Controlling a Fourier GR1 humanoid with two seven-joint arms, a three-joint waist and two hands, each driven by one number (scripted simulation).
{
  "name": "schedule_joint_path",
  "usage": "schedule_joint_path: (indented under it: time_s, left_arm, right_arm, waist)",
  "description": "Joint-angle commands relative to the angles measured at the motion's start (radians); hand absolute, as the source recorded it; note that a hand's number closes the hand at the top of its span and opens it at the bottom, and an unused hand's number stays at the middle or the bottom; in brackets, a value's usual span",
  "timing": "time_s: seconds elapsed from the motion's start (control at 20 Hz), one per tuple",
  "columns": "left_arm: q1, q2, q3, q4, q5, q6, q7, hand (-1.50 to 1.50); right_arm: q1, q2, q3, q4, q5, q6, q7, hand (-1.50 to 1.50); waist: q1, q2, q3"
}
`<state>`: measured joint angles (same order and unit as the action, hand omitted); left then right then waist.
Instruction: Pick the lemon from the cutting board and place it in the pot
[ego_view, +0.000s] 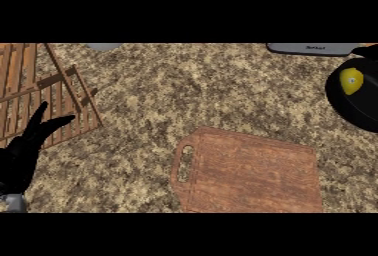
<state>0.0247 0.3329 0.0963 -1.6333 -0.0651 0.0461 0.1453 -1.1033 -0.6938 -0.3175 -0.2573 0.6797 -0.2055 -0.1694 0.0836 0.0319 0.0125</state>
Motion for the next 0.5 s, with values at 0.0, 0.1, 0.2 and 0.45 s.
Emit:
schedule_joint_path:
  time_s: [0.0,0.1,0.2,0.45]
  left_arm:
    - [-0.063,-0.01,-0.017,0.04,0.003,-0.01,0.043,0.0]
    - [-0.023,-0.009,-0.015,0.047,0.009,-0.026,-0.001,0.0]
    - [0.0,-0.026,-0.023,0.024,-0.01,-0.002,0.009,0.0]
    - [-0.024,-0.04,-0.021,0.078,-0.021,0.005,-0.021,0.0]
  right_arm:
    - [-0.005,0.005,-0.066,0.012,-0.061,-0.033,-0.104,-1.5]
    - [-0.037,0.032,-0.147,-0.02,-0.146,-0.07,-0.142,-1.5]
    - [-0.034,0.051,-0.205,-0.033,-0.205,-0.103,-0.193,-1.5]
    - [-0.046,-0.029,-0.289,0.015,-0.292,0.031,-0.218,-1.5]
  waist:
    - [-0.017,0.007,-0.007]
    - [-0.014,0.006,-0.006]
    - [-0.022,-0.002,-0.007]
    - [-0.038,-0.003,-0.009]
